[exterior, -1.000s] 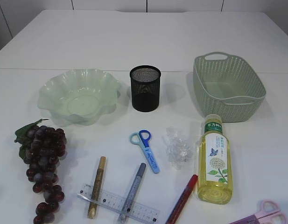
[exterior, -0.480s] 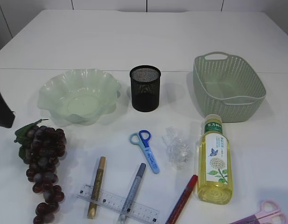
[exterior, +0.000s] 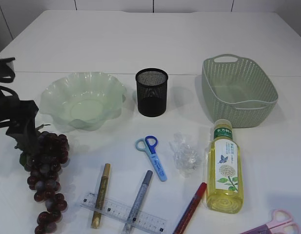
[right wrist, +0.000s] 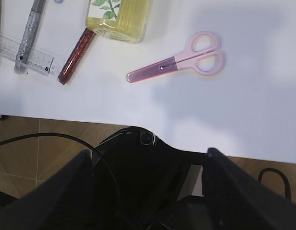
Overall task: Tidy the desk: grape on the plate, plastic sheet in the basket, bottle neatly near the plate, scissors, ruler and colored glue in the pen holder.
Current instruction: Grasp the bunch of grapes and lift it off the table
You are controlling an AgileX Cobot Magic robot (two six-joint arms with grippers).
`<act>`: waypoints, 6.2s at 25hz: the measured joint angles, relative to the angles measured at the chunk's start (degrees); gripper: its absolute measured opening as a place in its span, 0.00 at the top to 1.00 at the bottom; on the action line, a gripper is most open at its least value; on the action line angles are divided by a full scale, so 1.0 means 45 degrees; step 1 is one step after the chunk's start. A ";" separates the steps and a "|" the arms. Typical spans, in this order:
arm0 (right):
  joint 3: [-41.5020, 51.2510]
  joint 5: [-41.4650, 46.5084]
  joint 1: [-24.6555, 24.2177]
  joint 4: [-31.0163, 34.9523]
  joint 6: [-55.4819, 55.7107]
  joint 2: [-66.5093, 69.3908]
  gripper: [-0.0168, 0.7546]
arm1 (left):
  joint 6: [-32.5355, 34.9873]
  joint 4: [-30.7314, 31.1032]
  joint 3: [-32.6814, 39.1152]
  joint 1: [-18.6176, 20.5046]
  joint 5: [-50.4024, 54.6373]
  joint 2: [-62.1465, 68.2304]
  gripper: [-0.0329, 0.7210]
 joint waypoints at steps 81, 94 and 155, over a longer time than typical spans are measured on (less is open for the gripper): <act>0.0000 0.0000 0.0000 -0.0095 0.0026 0.0097 0.27 | 0.0000 -0.0613 -0.0104 -0.0050 -0.2648 0.4690 0.18; 0.0000 0.0000 0.0000 -0.0095 0.0026 0.0097 0.27 | 0.0000 -0.0610 -0.0153 -0.0050 -0.2765 0.4690 0.65; 0.0000 0.0000 0.0000 -0.0634 0.0026 0.0097 0.27 | 0.0069 0.0890 -0.0084 -0.0050 -0.1015 -0.1736 0.77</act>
